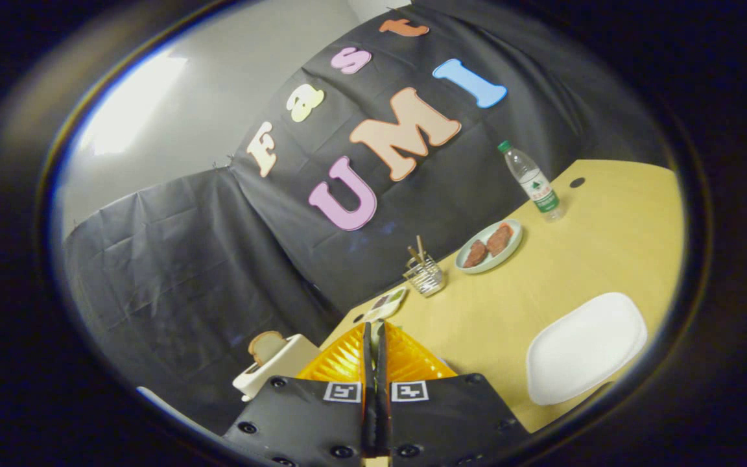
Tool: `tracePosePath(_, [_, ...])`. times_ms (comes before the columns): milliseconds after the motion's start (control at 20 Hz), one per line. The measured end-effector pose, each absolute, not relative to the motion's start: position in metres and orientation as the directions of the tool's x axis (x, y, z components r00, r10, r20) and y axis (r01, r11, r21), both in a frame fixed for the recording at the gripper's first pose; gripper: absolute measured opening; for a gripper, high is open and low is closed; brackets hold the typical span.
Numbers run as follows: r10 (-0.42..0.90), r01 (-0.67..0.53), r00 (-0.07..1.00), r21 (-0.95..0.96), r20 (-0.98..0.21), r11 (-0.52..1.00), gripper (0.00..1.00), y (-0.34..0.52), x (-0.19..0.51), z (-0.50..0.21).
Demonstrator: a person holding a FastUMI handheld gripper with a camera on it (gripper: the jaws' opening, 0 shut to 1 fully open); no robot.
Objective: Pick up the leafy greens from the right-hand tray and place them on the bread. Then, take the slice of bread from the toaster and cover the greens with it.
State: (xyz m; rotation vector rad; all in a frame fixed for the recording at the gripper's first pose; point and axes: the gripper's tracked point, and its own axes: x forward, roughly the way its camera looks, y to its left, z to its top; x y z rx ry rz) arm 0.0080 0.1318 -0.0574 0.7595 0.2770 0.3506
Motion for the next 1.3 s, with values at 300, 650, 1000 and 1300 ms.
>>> tracePosePath(300, [0.490, -0.260, 0.870, 0.785, -0.062, 0.563, 0.03, 0.185, 0.012, -0.060])
tracePosePath(650, [0.476, -0.199, 0.871, 0.803, -0.118, 0.562, 0.03, 0.213, 0.022, -0.093])
tracePosePath(1000, [0.352, -0.057, 0.871, 0.642, -0.342, 0.765, 0.04, 0.193, 0.020, -0.158])
tracePosePath(1300, [0.329, -0.092, 0.836, 0.479, -0.439, 0.873, 0.05, 0.192, 0.007, -0.182])
